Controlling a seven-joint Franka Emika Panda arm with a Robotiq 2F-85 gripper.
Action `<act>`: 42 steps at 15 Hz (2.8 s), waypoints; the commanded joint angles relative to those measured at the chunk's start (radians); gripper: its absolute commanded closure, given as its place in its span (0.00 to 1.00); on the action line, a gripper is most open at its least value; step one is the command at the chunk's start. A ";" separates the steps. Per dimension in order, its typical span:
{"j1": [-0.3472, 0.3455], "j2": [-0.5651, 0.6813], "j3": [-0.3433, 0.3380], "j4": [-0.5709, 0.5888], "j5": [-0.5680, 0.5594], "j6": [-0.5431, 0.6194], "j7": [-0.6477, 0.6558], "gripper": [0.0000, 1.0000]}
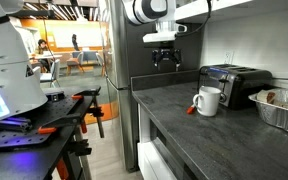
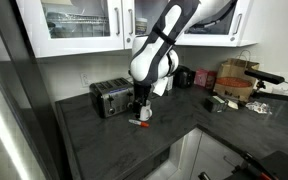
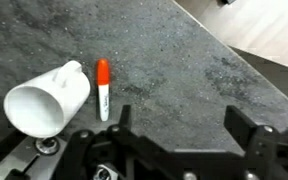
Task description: Put the marker in the mug
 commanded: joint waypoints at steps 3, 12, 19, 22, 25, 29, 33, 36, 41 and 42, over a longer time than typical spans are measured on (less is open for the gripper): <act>0.070 0.068 -0.065 0.072 -0.236 0.050 0.076 0.00; 0.112 0.356 -0.101 0.374 -0.319 0.086 0.125 0.00; 0.037 0.584 -0.018 0.626 -0.253 0.021 -0.008 0.00; 0.017 0.646 -0.004 0.701 -0.220 -0.001 -0.034 0.00; 0.012 0.685 -0.013 0.752 -0.205 -0.025 -0.035 0.00; -0.010 0.728 0.002 0.806 -0.199 -0.048 -0.065 0.00; -0.043 0.769 0.026 0.864 -0.168 -0.094 -0.105 0.28; -0.061 0.790 0.030 0.896 -0.148 -0.112 -0.128 0.37; -0.091 0.818 0.066 0.925 -0.117 -0.126 -0.177 0.76; -0.095 0.819 0.075 0.928 -0.110 -0.136 -0.183 0.82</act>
